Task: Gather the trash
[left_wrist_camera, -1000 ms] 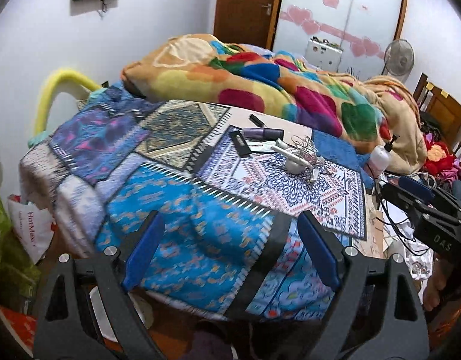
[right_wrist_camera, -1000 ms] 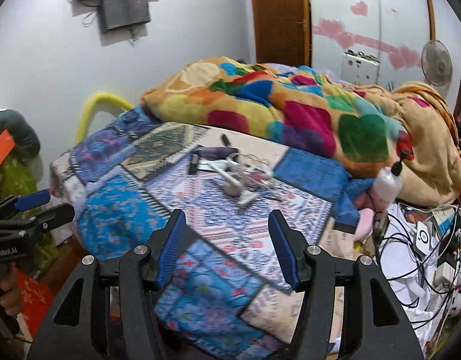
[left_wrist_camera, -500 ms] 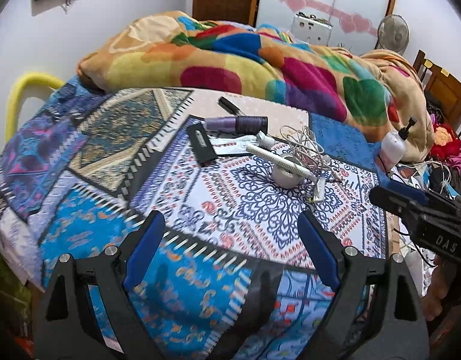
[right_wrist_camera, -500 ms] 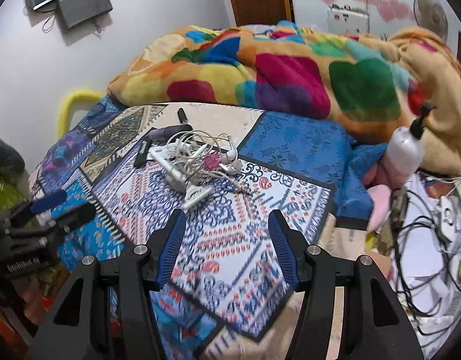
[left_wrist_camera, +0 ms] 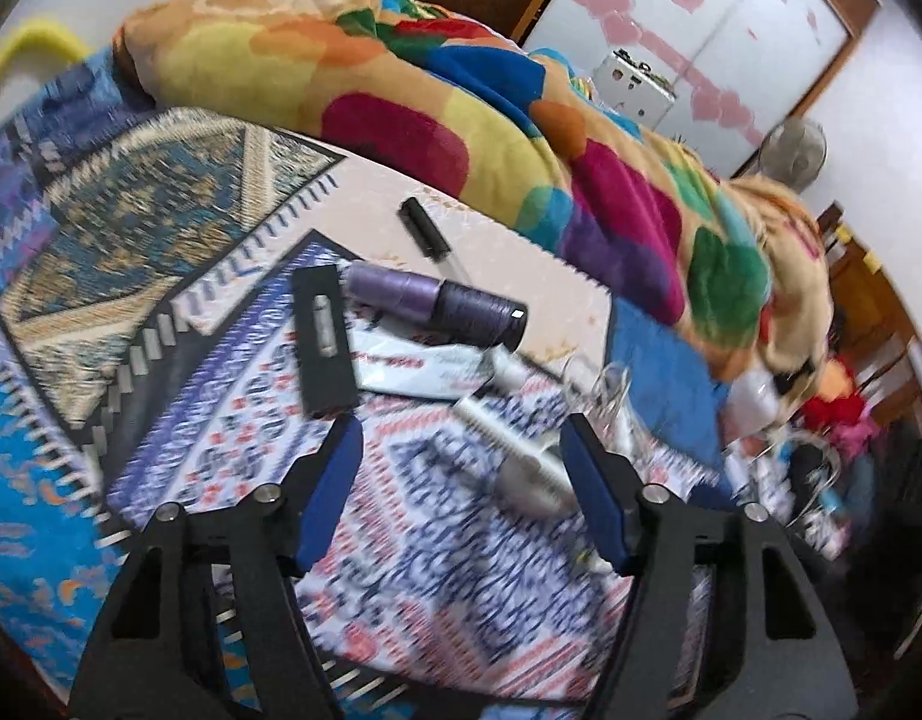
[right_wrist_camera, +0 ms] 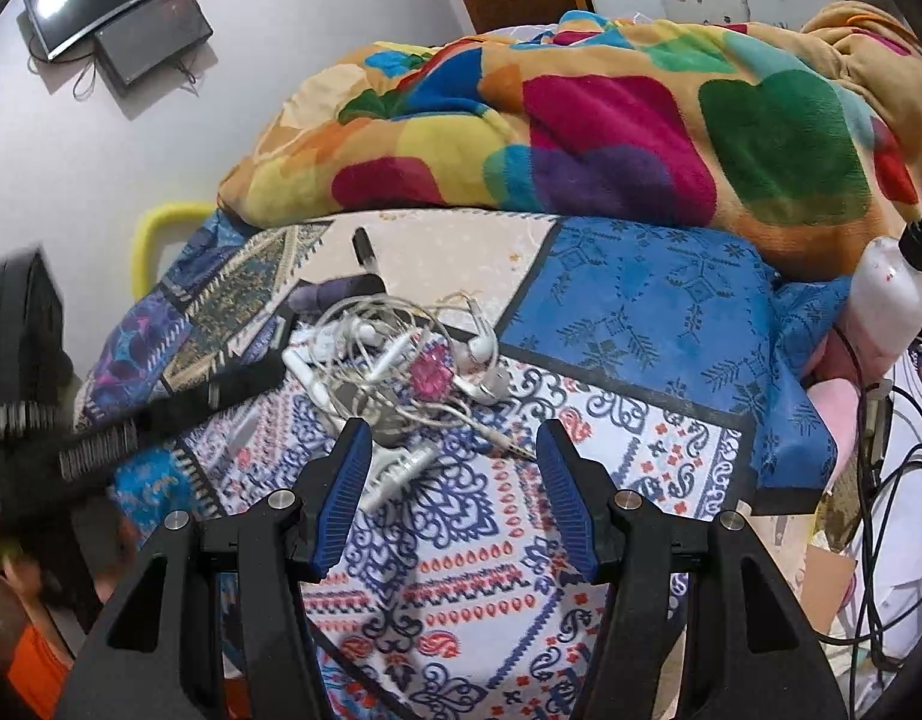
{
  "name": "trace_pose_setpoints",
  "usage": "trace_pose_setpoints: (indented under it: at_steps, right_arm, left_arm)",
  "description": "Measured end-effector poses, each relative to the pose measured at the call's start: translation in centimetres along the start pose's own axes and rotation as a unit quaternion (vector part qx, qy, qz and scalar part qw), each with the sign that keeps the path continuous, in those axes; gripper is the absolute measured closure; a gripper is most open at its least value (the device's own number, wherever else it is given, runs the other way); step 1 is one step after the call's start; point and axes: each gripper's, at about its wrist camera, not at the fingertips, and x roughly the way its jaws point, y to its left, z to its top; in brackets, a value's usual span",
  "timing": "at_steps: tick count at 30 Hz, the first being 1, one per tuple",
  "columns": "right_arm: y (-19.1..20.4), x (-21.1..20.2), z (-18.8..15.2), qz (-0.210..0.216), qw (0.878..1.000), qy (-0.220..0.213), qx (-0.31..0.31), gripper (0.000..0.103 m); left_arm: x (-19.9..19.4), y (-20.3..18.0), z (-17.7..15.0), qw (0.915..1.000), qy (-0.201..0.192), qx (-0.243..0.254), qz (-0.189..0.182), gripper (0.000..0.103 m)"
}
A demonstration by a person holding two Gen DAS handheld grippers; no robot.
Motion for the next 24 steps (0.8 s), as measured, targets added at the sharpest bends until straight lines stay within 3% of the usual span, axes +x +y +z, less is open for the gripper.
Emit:
trace_pose_setpoints:
  at_steps: [4, 6, 8, 11, 13, 21, 24]
  right_arm:
    - [-0.2, -0.1, -0.5, -0.018, 1.0, 0.0, -0.016, 0.05]
    - [-0.3, -0.2, -0.6, -0.025, 0.999, 0.001, -0.025, 0.05]
    - [-0.4, -0.4, -0.5, -0.026, 0.999, 0.002, -0.031, 0.05]
    - [-0.6, -0.7, -0.3, -0.029, 0.999, 0.0, -0.033, 0.051]
    - [-0.6, -1.1, -0.1, -0.03, 0.999, -0.002, -0.034, 0.051]
    - [0.3, -1.8, 0.4, -0.023, 0.999, -0.005, -0.044, 0.051]
    - [0.9, -1.5, 0.4, -0.016, 0.999, -0.001, -0.05, 0.058]
  left_arm:
    - [1.7, -0.5, 0.2, 0.9996, 0.022, -0.012, -0.009, 0.044]
    - [2.5, -0.8, 0.0, 0.9993, 0.034, -0.015, -0.011, 0.053]
    - [2.8, -1.0, -0.1, 0.9989, 0.038, -0.016, -0.023, 0.073]
    - [2.3, -1.4, -0.1, 0.9985, 0.035, -0.011, -0.042, 0.084]
    - [1.3, -2.1, -0.2, 0.9991, 0.023, 0.012, -0.035, 0.091]
    - [-4.4, -3.9, -2.4, 0.9927, -0.036, 0.111, 0.03, 0.095]
    - [-5.8, -3.4, -3.4, 0.9871, -0.054, 0.135, 0.067, 0.095]
